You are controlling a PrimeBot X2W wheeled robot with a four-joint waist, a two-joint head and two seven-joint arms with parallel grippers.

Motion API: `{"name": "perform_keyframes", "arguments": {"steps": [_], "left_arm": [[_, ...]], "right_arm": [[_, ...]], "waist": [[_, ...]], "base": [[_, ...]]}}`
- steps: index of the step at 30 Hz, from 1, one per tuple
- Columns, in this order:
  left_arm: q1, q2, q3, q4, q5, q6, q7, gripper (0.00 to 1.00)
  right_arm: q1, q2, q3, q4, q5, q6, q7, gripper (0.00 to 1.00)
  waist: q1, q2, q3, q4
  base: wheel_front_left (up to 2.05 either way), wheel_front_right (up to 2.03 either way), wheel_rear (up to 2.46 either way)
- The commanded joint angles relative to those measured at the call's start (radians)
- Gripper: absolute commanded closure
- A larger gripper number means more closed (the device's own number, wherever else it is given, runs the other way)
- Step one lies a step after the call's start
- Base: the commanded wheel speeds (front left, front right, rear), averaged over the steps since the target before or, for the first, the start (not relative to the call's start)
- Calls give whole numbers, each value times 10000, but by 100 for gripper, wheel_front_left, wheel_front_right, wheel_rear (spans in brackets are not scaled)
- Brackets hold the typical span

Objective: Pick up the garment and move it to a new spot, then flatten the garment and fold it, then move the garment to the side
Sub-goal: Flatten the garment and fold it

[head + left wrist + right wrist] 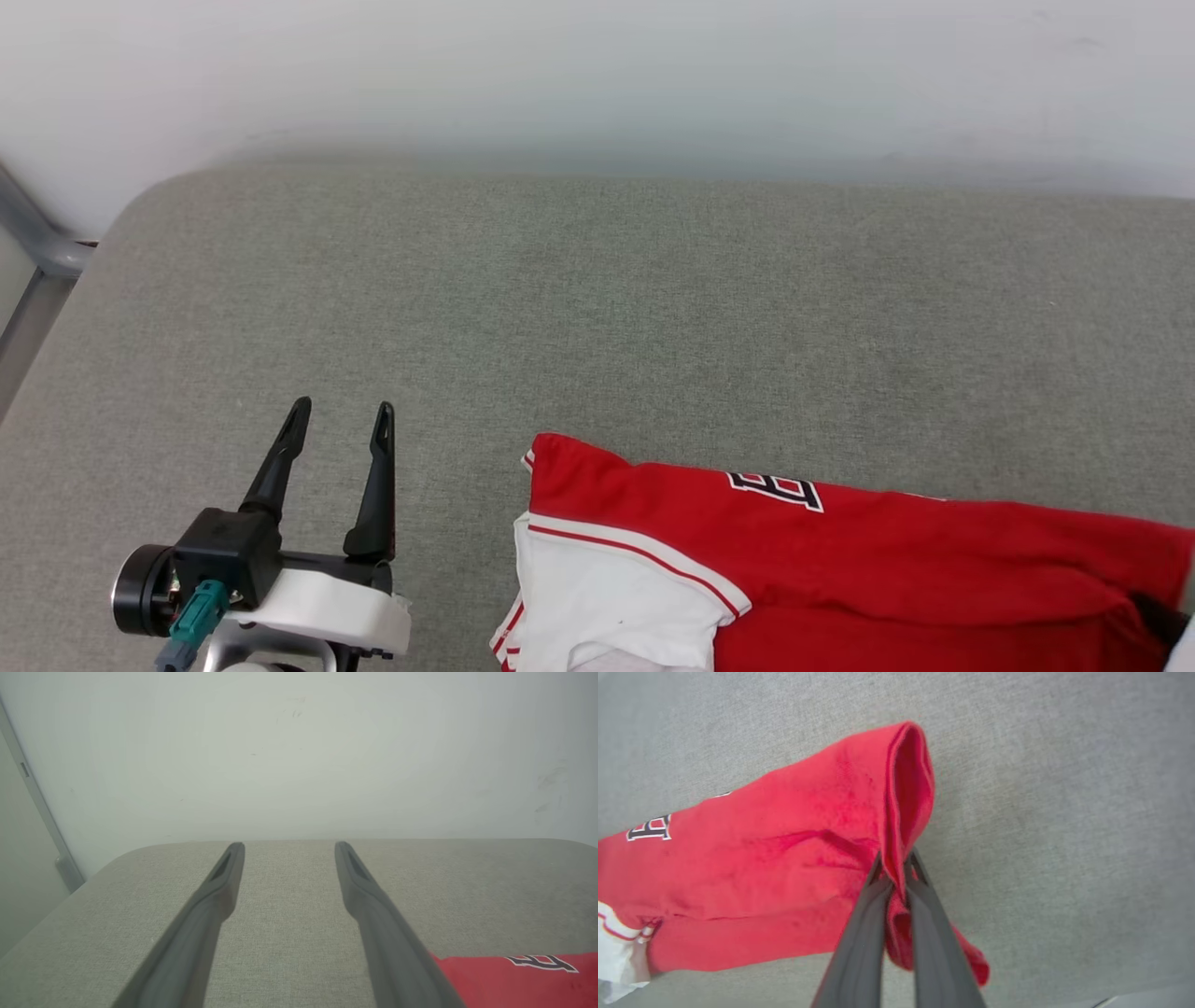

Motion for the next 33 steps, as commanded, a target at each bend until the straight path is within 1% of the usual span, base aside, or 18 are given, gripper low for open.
{"name": "perform_keyframes", "arguments": {"steps": [1,4,7,9,12,14,15,16,17,18,25,26,29,33], "left_arm": [[84,9,-42,-6,62,11,-21,0],[81,-10,-70,1,30,17,1,0],[22,-34,-122,-7,23,-9,23,0],[-65,-68,-158,-11,10,-27,30,0],[-225,-130,-250,18,0,-66,41,0],[-308,-171,-324,47,-13,-142,48,0],[-308,-171,-324,47,-13,-142,48,0],[-370,-189,-349,63,-18,-162,47,0],[-502,-244,-378,127,-28,-220,31,0],[-573,-277,-398,163,-30,-232,15,0],[-1066,-588,-547,414,30,-424,-99,0],[-1066,-588,-547,414,30,-424,-99,0],[-1223,-738,-578,516,66,-498,-142,0],[-1382,-829,-567,644,95,-600,-168,0]], "right_arm": [[-275,372,-109,-82,569,-4,428,100],[-608,857,-146,-211,2190,-4,1310,100],[-648,1080,85,-217,3708,-4,2130,100],[-677,1108,352,-34,4879,-4,2574,100],[-622,1119,1068,439,6448,-4,2746,100],[-722,1101,1567,667,7162,-4,2674,100],[-722,1101,1567,667,7162,-4,2674,100],[-784,1103,1824,763,7419,-4,2580,100],[-912,1115,2425,906,7805,-4,2344,100],[-1003,1114,2729,1005,7990,-4,2169,100],[-1894,1112,5102,1676,8614,-4,764,100],[-1894,1112,5102,1676,8614,-4,764,100],[-2298,1107,6015,1977,8826,-4,209,100],[-2774,1105,6765,2273,8920,-4,-547,100]], "waist": [[0,0,-30,-5],[0,0,-66,14],[0,0,-41,77],[0,0,7,150],[0,0,96,326],[0,0,176,441],[0,0,176,441],[0,0,235,510],[0,0,329,653],[0,0,389,724],[0,0,884,1172],[0,0,884,1172],[0,0,1103,1317],[0,0,1371,1435]], "base": [[0,0,0],[0,0,0],[0,0,0],[0,0,0],[0,0,0],[0,0,0],[0,0,0],[0,0,0],[0,0,0],[0,0,0],[0,0,0],[0,0,0],[0,0,0],[0,0,0]]}}
